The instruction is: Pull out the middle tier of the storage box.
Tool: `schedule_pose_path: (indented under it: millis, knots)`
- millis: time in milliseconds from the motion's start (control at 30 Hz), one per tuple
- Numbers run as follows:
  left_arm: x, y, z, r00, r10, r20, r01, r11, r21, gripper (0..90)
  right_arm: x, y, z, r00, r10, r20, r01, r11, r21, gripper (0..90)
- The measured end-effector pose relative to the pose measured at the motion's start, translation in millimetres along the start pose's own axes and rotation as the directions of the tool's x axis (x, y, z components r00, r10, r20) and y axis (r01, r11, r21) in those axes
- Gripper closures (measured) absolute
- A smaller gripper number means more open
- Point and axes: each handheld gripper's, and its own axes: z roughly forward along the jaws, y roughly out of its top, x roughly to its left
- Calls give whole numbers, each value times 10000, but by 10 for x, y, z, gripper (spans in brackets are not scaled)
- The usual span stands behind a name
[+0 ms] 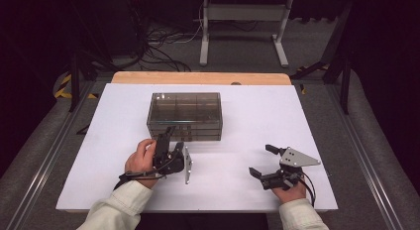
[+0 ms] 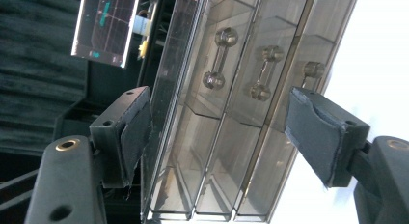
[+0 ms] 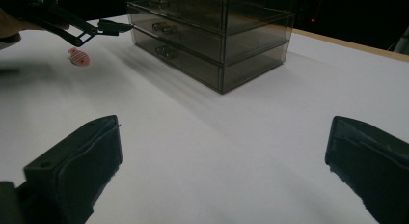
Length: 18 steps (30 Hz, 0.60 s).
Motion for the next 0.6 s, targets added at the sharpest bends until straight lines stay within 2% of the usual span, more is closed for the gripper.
schedule_pose_path:
  millis: [67, 133, 267, 400, 500, 600]
  knots:
    - [-12, 6, 13, 9998, 164, -83, -163, 9999, 23, 284, 1, 0, 0, 10000, 3, -13, -3, 10000, -8, 0]
    - [-24, 7, 16, 9998, 118, -161, -118, 9999, 42, 290, 0, 0, 0, 10000, 4, -12, -4, 10000, -4, 0]
    - [-53, 17, 42, 9987, 422, -293, -418, 9990, 127, 300, 0, 0, -1, 10000, 10, -22, -10, 10000, -10, 0]
    - [-79, 19, 62, 9990, 304, -315, -297, 9993, 220, 308, 0, 1, -2, 10000, 7, -30, -7, 10000, -12, 0]
    - [-95, 29, 76, 9976, 559, -401, -547, 9981, 284, 321, 0, 0, -1, 10000, 2, -35, -2, 10000, -10, 0]
    - [-126, 30, 90, 9965, 649, -522, -633, 9975, 318, 334, 0, 0, -1, 10000, -5, -28, 5, 10000, -7, 0]
